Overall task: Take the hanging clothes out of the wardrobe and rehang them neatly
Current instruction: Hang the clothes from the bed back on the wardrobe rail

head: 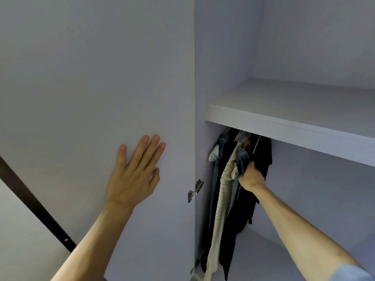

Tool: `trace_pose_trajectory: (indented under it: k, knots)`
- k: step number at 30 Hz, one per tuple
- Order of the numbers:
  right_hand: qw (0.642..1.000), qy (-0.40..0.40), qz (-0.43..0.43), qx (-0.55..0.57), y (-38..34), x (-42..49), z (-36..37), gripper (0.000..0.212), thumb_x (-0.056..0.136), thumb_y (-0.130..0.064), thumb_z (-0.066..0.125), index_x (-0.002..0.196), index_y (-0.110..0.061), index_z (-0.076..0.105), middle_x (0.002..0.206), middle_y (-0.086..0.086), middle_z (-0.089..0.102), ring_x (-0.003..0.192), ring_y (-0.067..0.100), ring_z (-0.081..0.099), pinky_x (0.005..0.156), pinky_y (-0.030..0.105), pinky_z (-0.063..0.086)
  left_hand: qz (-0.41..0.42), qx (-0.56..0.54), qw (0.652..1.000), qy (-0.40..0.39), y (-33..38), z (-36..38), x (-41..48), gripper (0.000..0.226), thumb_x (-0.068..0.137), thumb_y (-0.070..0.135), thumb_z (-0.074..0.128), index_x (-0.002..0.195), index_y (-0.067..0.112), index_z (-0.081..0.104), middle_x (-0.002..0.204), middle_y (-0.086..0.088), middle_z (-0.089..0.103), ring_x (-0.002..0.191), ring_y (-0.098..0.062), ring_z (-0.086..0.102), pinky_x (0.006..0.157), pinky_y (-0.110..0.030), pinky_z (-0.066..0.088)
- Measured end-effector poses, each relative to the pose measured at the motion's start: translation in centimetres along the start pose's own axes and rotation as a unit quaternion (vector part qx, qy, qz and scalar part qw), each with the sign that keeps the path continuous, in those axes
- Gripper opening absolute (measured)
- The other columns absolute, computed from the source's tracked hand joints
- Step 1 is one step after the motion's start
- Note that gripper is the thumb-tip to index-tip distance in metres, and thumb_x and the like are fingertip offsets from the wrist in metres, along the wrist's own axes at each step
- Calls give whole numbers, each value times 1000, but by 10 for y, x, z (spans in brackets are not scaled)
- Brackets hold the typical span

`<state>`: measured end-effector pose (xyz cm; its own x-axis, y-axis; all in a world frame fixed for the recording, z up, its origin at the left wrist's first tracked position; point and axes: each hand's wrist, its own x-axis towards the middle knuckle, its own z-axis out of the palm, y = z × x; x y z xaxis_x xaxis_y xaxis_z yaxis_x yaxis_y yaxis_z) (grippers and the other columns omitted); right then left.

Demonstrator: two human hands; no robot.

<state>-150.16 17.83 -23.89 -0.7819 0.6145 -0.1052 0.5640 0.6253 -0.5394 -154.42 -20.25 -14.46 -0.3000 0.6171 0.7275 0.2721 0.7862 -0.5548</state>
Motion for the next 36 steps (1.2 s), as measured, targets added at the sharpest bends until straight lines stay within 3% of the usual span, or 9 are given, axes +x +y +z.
trace_pose_trajectory:
  k: [7, 13, 19, 22, 26, 28, 30, 32, 36]
  knots:
    - [998, -27, 0, 56, -15, 13, 11, 90, 95, -25, 59, 158, -7, -3, 151, 23, 40, 133, 40, 47, 109, 41, 42, -2, 18, 1000, -17, -1, -2, 0, 67, 99, 41, 37, 159, 20, 18, 166, 0, 15, 152, -19, 18, 120, -53, 12]
    - [997, -5, -30, 68, -16, -57, 18, 88, 95, -30, 62, 158, -10, 5, 165, 9, 15, 145, 33, 32, 116, 38, 31, 31, -41, 996, -73, -2, -17, -36, 71, 94, 29, 45, 159, 20, 19, 167, -1, 12, 153, -20, 13, 125, -47, 6]
    - [978, -88, -152, 111, -43, -190, 33, 69, 98, -31, 58, 157, -22, 23, 162, -3, 25, 147, 19, 29, 116, 32, 28, -31, -111, 964, -239, -16, -67, -146, 86, 73, 19, 71, 152, 26, 39, 165, 0, 19, 152, -20, 19, 123, -52, 6]
    - [956, -133, -244, 89, -65, -257, 53, 60, 99, -35, 57, 153, -25, 33, 159, -9, 32, 148, 11, 25, 117, 28, 24, -119, -137, 917, -354, -25, -115, -208, 87, 66, 26, 77, 148, 31, 47, 164, 1, 25, 151, -22, 24, 120, -60, 9]
    - [895, -189, -404, 23, -108, -342, 93, 50, 99, -40, 53, 148, -35, 41, 157, -18, 31, 148, 3, 19, 117, 22, 17, -288, -159, 815, -477, -58, -189, -305, 74, 73, 37, 61, 146, 38, 45, 156, -8, 40, 144, -27, 39, 111, -57, 33]
    - [864, -202, -461, 13, -127, -371, 100, 48, 100, -40, 52, 146, -38, 42, 156, -21, 31, 148, 0, 15, 115, 20, 14, -368, -142, 781, -485, -77, -216, -344, 69, 78, 40, 55, 146, 37, 44, 153, -8, 44, 143, -26, 40, 111, -57, 35]
    - [793, -241, -560, -7, -162, -446, 130, 47, 99, -38, 53, 145, -36, 46, 156, -19, 33, 148, 1, 14, 114, 17, 9, -462, -59, 723, -511, -111, -301, -415, 67, 82, 42, 47, 149, 38, 41, 156, -6, 41, 146, -23, 35, 115, -55, 29]
    - [785, -219, -580, -17, -177, -459, 138, 46, 97, -36, 56, 143, -33, 50, 155, -13, 38, 149, 6, 17, 115, 14, 5, -500, -66, 705, -498, -126, -320, -429, 65, 88, 42, 41, 152, 38, 34, 160, -2, 33, 150, -20, 26, 118, -52, 19]
    - [688, -211, -693, -38, -217, -556, 172, 44, 92, -40, 54, 134, -29, 61, 148, -2, 51, 147, 19, 31, 121, 27, 18, -583, 20, 643, -497, -154, -438, -492, 64, 96, 41, 44, 156, 38, 22, 163, 1, 25, 151, -17, 17, 120, -47, 14]
